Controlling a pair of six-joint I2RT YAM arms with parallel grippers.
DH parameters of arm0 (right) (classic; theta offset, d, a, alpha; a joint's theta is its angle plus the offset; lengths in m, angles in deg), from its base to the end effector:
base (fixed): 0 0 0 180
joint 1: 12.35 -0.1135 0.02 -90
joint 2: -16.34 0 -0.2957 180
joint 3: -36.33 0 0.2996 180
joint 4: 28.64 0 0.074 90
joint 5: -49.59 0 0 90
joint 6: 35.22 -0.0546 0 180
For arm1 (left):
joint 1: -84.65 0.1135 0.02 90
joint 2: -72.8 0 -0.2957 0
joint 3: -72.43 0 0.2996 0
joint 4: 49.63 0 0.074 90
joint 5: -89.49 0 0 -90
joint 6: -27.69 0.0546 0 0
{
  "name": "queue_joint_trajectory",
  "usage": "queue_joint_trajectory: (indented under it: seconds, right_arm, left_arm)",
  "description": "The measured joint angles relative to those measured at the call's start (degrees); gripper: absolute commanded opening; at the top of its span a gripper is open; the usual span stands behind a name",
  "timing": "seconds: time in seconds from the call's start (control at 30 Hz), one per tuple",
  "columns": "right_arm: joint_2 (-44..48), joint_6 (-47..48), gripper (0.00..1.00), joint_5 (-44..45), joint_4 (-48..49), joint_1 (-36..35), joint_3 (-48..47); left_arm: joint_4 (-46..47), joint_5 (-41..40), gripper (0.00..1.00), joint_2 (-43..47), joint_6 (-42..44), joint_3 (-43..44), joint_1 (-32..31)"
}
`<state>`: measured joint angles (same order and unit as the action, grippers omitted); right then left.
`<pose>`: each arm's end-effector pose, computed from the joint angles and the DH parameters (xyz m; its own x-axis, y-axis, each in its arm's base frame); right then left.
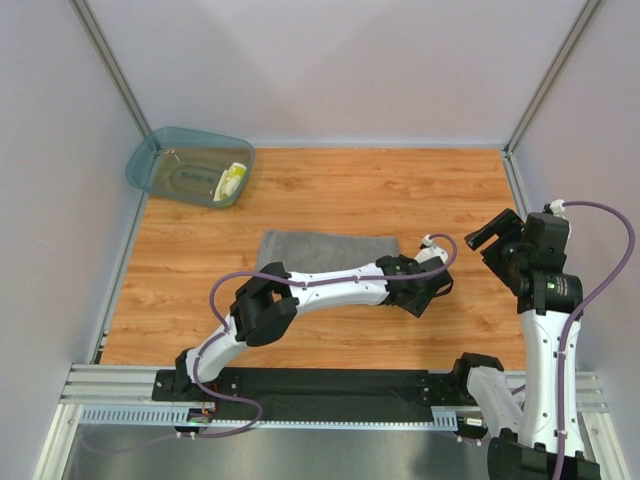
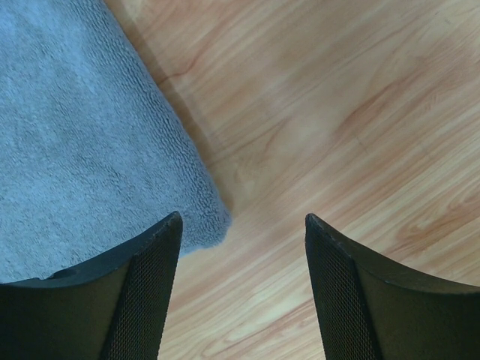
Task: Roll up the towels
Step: Roll the towel
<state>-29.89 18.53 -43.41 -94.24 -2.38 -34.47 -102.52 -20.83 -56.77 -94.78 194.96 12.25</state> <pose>0.1826 -0.0292 0.3672 -0.4422 0.6773 -0.5880 0.4904 0.7315 0.4738 0.1900 -0.5361 0.1964 -0.6724 0.4547 -0.5841 0.5693 0.8220 -0.0155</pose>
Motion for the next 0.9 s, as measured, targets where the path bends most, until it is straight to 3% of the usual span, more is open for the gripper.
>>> queue_joint_trajectory:
  seconds: [0.37, 0.53, 0.6, 0.7, 0.9]
  right_arm:
    - [-1.4, 2.3, 0.78, -2.6, 0.0, 1.2, 0.5]
    - [-1.7, 2.9, 0.78, -2.8, 0.0, 1.4, 0.5]
    - [-2.1, 2.9, 0.78, -3.2, 0.0, 1.5, 0.5]
    - [-3.1, 2.9, 0.79, -4.6, 0.1, 1.5, 0.5]
    - [-7.8, 2.0, 0.78, -12.9, 5.0, 1.8, 6.2]
  left_arm:
    - [-2.8, -4.8, 0.68, -6.1, -2.8, 3.0, -0.2]
    - [-4.0, -6.8, 0.41, -7.2, -4.5, 3.9, -0.2]
    - [-3.8, -8.2, 0.23, -7.1, -5.2, 3.2, -0.1]
    - [-1.9, -9.7, 0.1, -5.6, -5.7, 0.0, 0.1]
    - [6.2, -9.9, 0.04, 5.3, -7.7, -18.3, 0.2]
